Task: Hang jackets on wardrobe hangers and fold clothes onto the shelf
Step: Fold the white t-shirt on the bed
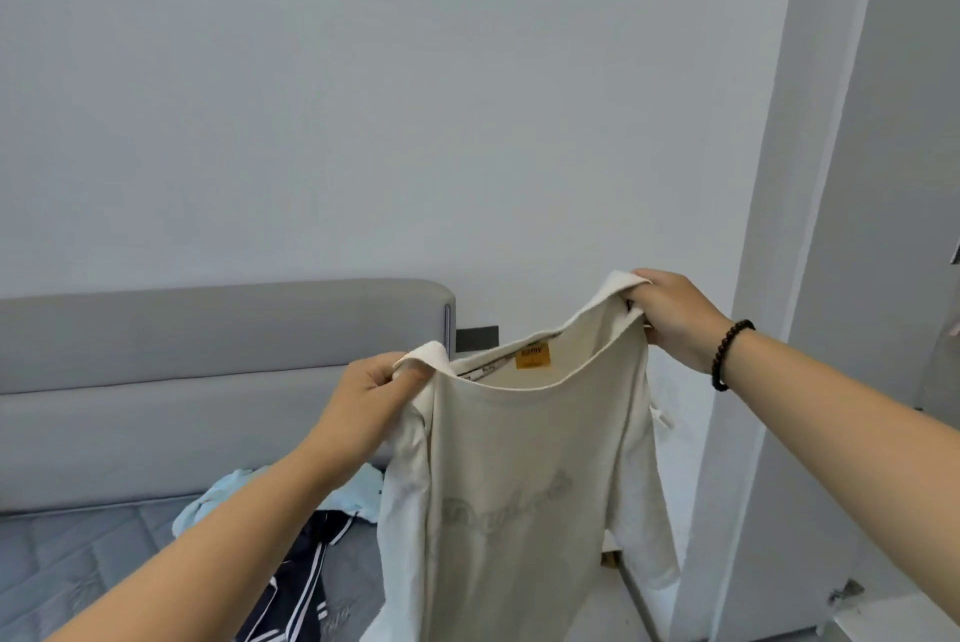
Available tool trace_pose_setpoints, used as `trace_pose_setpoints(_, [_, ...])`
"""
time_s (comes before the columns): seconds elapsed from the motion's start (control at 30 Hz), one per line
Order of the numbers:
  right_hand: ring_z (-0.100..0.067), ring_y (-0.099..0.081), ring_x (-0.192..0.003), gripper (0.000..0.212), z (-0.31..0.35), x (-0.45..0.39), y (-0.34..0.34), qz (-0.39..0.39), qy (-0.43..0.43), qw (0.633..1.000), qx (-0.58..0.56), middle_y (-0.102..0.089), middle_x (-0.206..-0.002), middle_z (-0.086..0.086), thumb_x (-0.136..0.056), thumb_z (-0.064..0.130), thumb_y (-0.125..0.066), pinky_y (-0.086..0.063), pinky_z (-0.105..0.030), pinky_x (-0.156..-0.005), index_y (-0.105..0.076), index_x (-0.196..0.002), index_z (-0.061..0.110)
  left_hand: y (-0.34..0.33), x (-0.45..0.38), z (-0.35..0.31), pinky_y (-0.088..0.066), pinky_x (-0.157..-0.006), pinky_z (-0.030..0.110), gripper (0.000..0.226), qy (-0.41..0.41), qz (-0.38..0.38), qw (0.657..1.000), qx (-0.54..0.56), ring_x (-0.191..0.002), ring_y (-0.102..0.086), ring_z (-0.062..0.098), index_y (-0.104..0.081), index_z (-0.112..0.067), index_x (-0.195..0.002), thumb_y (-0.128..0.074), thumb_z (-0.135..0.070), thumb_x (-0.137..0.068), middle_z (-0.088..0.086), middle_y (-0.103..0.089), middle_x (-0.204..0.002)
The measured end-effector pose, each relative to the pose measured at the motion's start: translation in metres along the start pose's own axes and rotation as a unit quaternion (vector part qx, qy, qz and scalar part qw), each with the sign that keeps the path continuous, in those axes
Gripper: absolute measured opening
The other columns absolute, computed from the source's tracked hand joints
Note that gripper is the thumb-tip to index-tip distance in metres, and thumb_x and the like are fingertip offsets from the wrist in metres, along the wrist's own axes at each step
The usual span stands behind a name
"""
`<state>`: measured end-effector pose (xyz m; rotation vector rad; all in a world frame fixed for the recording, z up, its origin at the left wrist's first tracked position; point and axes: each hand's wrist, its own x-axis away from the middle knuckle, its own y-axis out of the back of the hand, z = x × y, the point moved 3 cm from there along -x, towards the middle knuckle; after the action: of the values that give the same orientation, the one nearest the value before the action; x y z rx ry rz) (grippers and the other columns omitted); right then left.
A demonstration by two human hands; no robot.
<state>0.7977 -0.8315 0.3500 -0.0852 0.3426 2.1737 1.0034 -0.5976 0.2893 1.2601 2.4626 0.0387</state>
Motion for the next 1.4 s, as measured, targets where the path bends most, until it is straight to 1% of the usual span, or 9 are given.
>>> trace_pose_setpoints(0.1, [-0.022, -0.046, -0.076, 0.023, 0.019, -0.001, -0.016, -0.016, 0.044, 0.998, 0.041, -0.049, -0.081, -0.010, -0.093, 0.013, -0.046, -0.034, -0.033, -0.069, -0.059, -0.087, -0.005, -0.005, 0.005, 0.011, -0.035, -0.075, 0.040, 0.062, 0.079, 0.003, 0.990, 0.118, -0.081, -0.049, 0.026, -0.056, 0.001, -0.087, -0.069, -0.056, -0.067, 0.014, -0.054, -0.086])
trace_pose_setpoints(0.23, [-0.015, -0.029, -0.062, 0.038, 0.033, 0.006, -0.019, -0.028, 0.094, 0.983, 0.154, -0.032, -0.062, 0.000, -0.092, 0.025, -0.054, -0.021, -0.029, -0.059, -0.040, -0.063, 0.006, 0.004, 0.002, 0.017, -0.046, -0.069, 0.034, 0.036, 0.121, -0.054, 0.980, 0.150, -0.073, -0.061, 0.022, -0.059, -0.002, -0.096, -0.072, -0.032, -0.081, 0.011, -0.064, -0.082])
trace_pose_setpoints(0.3, [-0.012, -0.024, -0.055, 0.041, 0.032, 0.013, -0.016, -0.019, 0.099, 0.973, 0.207, -0.026, -0.054, 0.008, -0.091, 0.023, -0.056, -0.017, -0.027, -0.054, -0.033, -0.058, 0.016, 0.013, 0.001, 0.016, -0.046, -0.062, 0.029, 0.034, 0.113, -0.069, 0.984, 0.116, -0.066, -0.058, 0.019, -0.057, -0.008, -0.089, -0.078, -0.025, -0.069, 0.007, -0.062, -0.076])
trace_pose_setpoints(0.5, [-0.011, -0.040, -0.058, 0.033, 0.022, 0.036, 0.000, 0.016, 0.109, 0.934, 0.340, -0.047, -0.061, 0.004, -0.083, 0.031, -0.069, -0.029, -0.022, -0.054, -0.058, -0.066, 0.005, 0.040, 0.008, 0.005, -0.045, -0.059, 0.025, 0.055, 0.046, -0.027, 0.993, -0.110, -0.064, -0.055, 0.011, -0.054, -0.016, -0.084, -0.094, -0.018, -0.048, -0.004, -0.062, -0.078])
trace_pose_setpoints(0.73, [-0.010, -0.056, -0.077, 0.049, 0.022, 0.065, 0.011, 0.107, 0.114, 0.873, 0.462, -0.059, -0.085, 0.007, -0.057, 0.053, -0.084, -0.043, -0.023, -0.062, -0.058, -0.087, 0.025, 0.043, 0.028, 0.024, -0.041, -0.063, 0.026, 0.011, 0.035, 0.051, 0.959, -0.278, -0.065, -0.053, 0.010, -0.072, -0.019, -0.075, -0.082, -0.019, -0.074, -0.008, -0.065, -0.064])
trace_pose_setpoints(0.87, [-0.006, -0.052, -0.075, 0.075, 0.017, 0.087, 0.017, 0.184, 0.097, 0.851, 0.483, -0.053, -0.088, 0.007, -0.048, 0.040, -0.093, -0.039, -0.018, -0.058, -0.048, -0.108, 0.029, 0.051, 0.049, 0.031, -0.034, -0.068, 0.030, 0.022, 0.090, 0.028, 0.970, -0.225, -0.071, -0.047, 0.014, -0.072, -0.006, -0.085, -0.072, -0.029, -0.086, 0.001, -0.057, -0.070])
trace_pose_setpoints(1.0, [-0.016, -0.055, -0.082, 0.028, 0.015, 0.110, 0.029, 0.158, 0.150, 0.865, 0.452, -0.060, -0.091, 0.002, -0.077, 0.013, -0.073, -0.042, -0.018, -0.065, -0.055, -0.094, 0.025, 0.041, 0.084, 0.021, -0.036, -0.063, 0.028, 0.032, 0.091, -0.028, 0.981, -0.169, -0.067, -0.051, 0.013, -0.068, -0.015, -0.073, -0.059, -0.038, -0.093, -0.005, -0.060, -0.066])
trace_pose_setpoints(1.17, [-0.011, -0.058, -0.078, 0.009, 0.031, 0.142, 0.049, 0.060, 0.191, 0.902, 0.383, -0.065, -0.086, 0.003, -0.080, 0.008, -0.067, -0.042, -0.013, -0.063, -0.068, -0.083, 0.016, 0.036, 0.122, -0.018, -0.036, -0.061, 0.030, 0.045, 0.047, -0.160, 0.978, -0.124, -0.064, -0.049, 0.015, -0.067, -0.005, -0.074, -0.061, -0.047, -0.089, 0.001, -0.058, -0.067])
trace_pose_setpoints(1.4, [-0.012, -0.050, -0.066, 0.012, 0.039, 0.168, 0.078, -0.031, 0.133, 0.936, 0.323, -0.062, -0.072, -0.001, -0.082, 0.013, -0.067, -0.037, -0.022, -0.056, -0.068, -0.071, 0.015, 0.032, 0.156, -0.085, -0.039, -0.058, 0.029, 0.038, -0.011, -0.049, 0.946, -0.320, -0.060, -0.052, 0.013, -0.058, -0.014, -0.070, -0.093, -0.022, -0.057, -0.002, -0.060, -0.062])
